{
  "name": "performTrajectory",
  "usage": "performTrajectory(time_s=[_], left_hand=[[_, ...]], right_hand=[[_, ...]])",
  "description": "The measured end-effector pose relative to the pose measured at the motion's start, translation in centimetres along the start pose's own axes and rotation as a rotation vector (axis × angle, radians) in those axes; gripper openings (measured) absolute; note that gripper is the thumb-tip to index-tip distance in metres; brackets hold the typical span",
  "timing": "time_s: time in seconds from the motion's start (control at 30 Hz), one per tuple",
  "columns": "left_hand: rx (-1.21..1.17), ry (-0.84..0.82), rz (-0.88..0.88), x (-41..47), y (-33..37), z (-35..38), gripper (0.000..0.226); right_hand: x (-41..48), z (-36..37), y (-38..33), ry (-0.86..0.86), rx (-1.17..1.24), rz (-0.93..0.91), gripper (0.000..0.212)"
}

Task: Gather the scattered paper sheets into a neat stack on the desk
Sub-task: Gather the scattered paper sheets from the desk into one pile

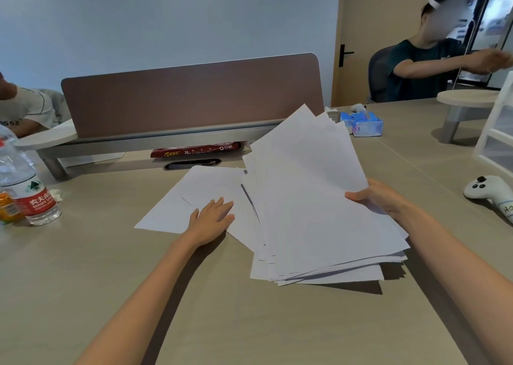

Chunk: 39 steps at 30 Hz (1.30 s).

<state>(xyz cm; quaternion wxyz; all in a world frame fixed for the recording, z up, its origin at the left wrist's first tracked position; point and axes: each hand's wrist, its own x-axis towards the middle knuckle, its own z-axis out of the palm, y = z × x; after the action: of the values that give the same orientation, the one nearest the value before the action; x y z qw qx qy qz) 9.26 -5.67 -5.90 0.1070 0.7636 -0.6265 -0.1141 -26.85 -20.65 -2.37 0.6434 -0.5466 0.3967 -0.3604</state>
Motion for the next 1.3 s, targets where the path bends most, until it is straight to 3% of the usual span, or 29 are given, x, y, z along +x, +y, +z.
performTrajectory(time_s=[0.13, 0.27, 0.33, 0.4, 0.47, 0.63, 0.77, 0.93, 1.2, 1.3], left_hand=[[-0.069, -0.066, 0.109, -0.8, -1.4, -1.1, 0.050], [-0.333, -0.140, 0.165, -1.4, -2.7, -1.8, 0.064], [-0.436, -0.034, 0.186, -1.4, -2.6, -2.1, 0.053], [-0.501, 0.196, 0.138, -1.0, -3.0, -2.4, 0.041], [-0.450, 0.323, 0.008, -0.4, -4.4, -2.9, 0.039], [-0.031, 0.310, -0.265, 1.0, -8.8, -3.9, 0.042], [0.048, 0.216, -0.237, 1.1, -9.3, -3.1, 0.038], [0.109, 0.236, -0.220, 0.4, -9.5, -1.9, 0.053], [0.126, 0.315, -0.177, -3.0, -6.3, -1.9, 0.036], [0.079, 0.319, -0.241, -4.4, -4.4, -2.4, 0.045]], right_hand=[[0.0, 0.0, -0.4, -0.044, -0.062, 0.038, 0.046], [-0.3, 1.5, -0.6, -0.125, -0.102, 0.060, 0.046], [-0.2, 2.2, -0.2, -0.149, -0.122, 0.082, 0.048], [-0.4, 2.9, 0.1, -0.171, -0.122, 0.109, 0.050], [-0.7, 3.8, 0.3, -0.186, -0.120, 0.130, 0.046], [-0.1, 5.7, 0.9, -0.201, -0.099, 0.118, 0.046], [0.8, 7.4, 1.2, -0.206, -0.092, 0.115, 0.048], [1.3, 10.0, 1.6, -0.203, -0.044, 0.135, 0.045], [0.1, 12.1, 2.3, -0.032, 0.048, 0.145, 0.045], [-0.7, 12.6, 2.1, 0.028, 0.050, 0.136, 0.045]])
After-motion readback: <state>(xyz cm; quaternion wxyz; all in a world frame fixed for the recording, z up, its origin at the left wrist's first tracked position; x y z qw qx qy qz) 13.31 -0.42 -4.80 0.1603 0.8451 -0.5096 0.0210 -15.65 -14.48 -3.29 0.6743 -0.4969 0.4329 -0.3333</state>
